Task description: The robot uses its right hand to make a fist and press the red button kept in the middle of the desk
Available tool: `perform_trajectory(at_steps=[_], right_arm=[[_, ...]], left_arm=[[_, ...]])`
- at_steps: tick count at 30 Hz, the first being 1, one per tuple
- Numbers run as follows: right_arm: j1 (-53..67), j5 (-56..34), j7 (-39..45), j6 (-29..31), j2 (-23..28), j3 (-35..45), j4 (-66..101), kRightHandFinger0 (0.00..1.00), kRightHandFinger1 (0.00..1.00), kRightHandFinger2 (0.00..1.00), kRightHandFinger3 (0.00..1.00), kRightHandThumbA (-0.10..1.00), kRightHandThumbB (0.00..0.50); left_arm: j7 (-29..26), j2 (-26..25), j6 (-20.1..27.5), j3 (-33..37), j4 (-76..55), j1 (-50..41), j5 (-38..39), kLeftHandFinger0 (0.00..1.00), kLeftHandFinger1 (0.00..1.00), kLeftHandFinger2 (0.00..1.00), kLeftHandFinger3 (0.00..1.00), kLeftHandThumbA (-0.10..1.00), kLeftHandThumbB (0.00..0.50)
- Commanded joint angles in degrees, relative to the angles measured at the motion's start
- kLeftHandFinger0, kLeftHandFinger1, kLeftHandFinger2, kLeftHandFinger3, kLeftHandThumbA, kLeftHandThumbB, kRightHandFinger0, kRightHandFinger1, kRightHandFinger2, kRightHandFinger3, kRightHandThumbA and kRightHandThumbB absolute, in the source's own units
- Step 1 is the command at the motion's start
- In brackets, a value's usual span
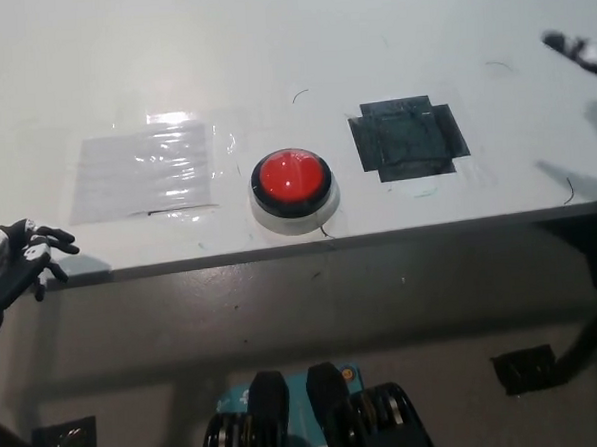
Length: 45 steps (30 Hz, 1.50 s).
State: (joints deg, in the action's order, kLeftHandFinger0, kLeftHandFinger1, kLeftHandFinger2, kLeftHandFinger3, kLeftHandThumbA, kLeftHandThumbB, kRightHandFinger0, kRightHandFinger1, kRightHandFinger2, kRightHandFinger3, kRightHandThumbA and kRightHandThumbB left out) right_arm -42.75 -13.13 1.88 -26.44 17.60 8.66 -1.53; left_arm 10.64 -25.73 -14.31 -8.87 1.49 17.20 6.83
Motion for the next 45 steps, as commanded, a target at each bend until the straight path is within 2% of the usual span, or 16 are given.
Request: perform_trajectory(at_steps=[1, 2, 3, 6, 7, 8, 9, 11, 12, 15, 17, 19, 21, 24, 32, 45], right_arm=[[-9.6, 0.4, 4.3, 3.5, -1.8, -4.1, -6.0, 1.00, 1.00, 1.00, 1.00, 1.00, 0.349], [-10.6, 0.4, 4.6, 4.6, -2.4, -4.6, -7.5, 0.98, 1.00, 0.97, 1.00, 1.00, 0.361], [-12.0, 0.4, 4.5, 5.0, -4.1, -5.5, -8.4, 0.92, 1.00, 0.89, 0.92, 1.00, 0.367], [-13.8, 1.2, 4.0, 4.9, -7.1, -7.3, -8.5, 0.76, 0.85, 0.71, 0.68, 1.00, 0.376], [-15.0, 1.8, 3.9, 5.8, -8.4, -8.0, -10.1, 0.69, 0.73, 0.57, 0.53, 1.00, 0.385], [-15.9, 2.3, 3.2, 6.8, -9.9, -8.5, -11.4, 0.56, 0.57, 0.43, 0.35, 1.00, 0.375], [-16.9, 2.4, 2.8, 7.0, -11.3, -8.8, -12.6, 0.36, 0.32, 0.26, 0.20, 1.00, 0.384], [-18.0, 2.3, 2.7, 7.6, -14.8, -9.7, -14.8, 0.03, 0.02, 0.02, 0.02, 1.00, 0.382], [-18.5, 2.8, 2.8, 8.2, -15.7, -10.1, -15.9, 0.00, 0.00, 0.00, 0.00, 1.00, 0.377], [-19.3, 3.3, 2.7, 8.3, -17.8, -10.7, -17.4, 0.00, 0.01, 0.06, 0.04, 1.00, 0.348], [-19.7, 5.1, 1.5, 8.1, -19.0, -11.7, -17.9, 0.00, 0.09, 0.24, 0.21, 1.00, 0.321], [-20.4, 5.5, 0.8, 8.7, -21.0, -11.9, -19.5, 0.00, 0.00, 0.25, 0.28, 1.00, 0.299], [-20.5, 5.6, 0.8, 9.0, -22.2, -11.8, -20.3, 0.00, 0.00, 0.26, 0.29, 1.00, 0.280], [-20.3, 5.3, 1.1, 9.2, -23.4, -11.4, -21.2, 0.00, 0.01, 0.30, 0.37, 1.00, 0.277], [-17.8, 5.0, 2.8, 14.0, -26.3, -11.5, -25.3, 0.00, 0.00, 0.29, 0.39, 1.00, 0.223], [-13.6, 4.5, 3.5, 21.4, -26.7, -9.6, -35.7, 0.00, 0.00, 0.31, 0.39, 1.00, 0.217]], left_arm=[[0.8, -0.8, -0.1, -0.2, -0.6, 1.4, 0.6, 0.19, 0.32, 0.47, 0.61, 0.47, 0.000], [0.9, -0.8, 0.0, -0.2, -0.5, 1.4, 0.6, 0.20, 0.33, 0.47, 0.61, 0.47, 0.000], [1.0, -0.8, -0.1, -0.2, -0.4, 1.5, 0.6, 0.21, 0.34, 0.47, 0.61, 0.48, 0.000], [1.0, -0.7, -0.6, 0.1, -0.5, 1.8, 0.4, 0.18, 0.33, 0.47, 0.59, 0.48, 0.000], [0.9, -0.7, -0.6, 0.0, -0.4, 1.8, 0.4, 0.18, 0.33, 0.47, 0.59, 0.48, 0.000], [1.1, -0.7, -0.1, 0.0, -0.2, 1.9, 0.6, 0.19, 0.33, 0.47, 0.60, 0.48, 0.000], [1.0, -0.7, -0.3, 0.0, -0.5, 1.8, 0.5, 0.19, 0.33, 0.47, 0.60, 0.48, 0.000], [0.8, -0.3, -0.7, 0.2, -0.5, 1.8, 0.4, 0.19, 0.33, 0.47, 0.60, 0.49, 0.000], [0.7, -0.4, -0.9, 0.3, -0.4, 1.9, 0.2, 0.20, 0.34, 0.47, 0.61, 0.48, 0.000], [0.6, -0.5, -1.1, 0.5, -0.5, 2.1, 0.1, 0.19, 0.33, 0.47, 0.61, 0.47, 0.000], [0.8, -0.6, -1.1, 0.7, -0.3, 2.5, 0.1, 0.20, 0.34, 0.48, 0.61, 0.47, 0.000], [0.8, -0.5, -0.6, 0.7, 0.1, 2.6, 0.3, 0.19, 0.33, 0.47, 0.60, 0.49, 0.000], [0.7, -0.4, -0.6, 0.8, 0.0, 2.6, 0.2, 0.17, 0.32, 0.46, 0.59, 0.50, 0.000], [0.7, -0.4, -0.5, 0.9, 0.0, 2.6, 0.2, 0.19, 0.33, 0.46, 0.59, 0.50, 0.000], [0.5, 0.0, -0.6, 1.0, 0.3, 3.1, 0.1, 0.19, 0.32, 0.45, 0.59, 0.49, 0.000], [0.7, -0.3, -0.8, 1.4, -0.3, 4.5, -0.1, 0.19, 0.34, 0.48, 0.61, 0.49, 0.000]])
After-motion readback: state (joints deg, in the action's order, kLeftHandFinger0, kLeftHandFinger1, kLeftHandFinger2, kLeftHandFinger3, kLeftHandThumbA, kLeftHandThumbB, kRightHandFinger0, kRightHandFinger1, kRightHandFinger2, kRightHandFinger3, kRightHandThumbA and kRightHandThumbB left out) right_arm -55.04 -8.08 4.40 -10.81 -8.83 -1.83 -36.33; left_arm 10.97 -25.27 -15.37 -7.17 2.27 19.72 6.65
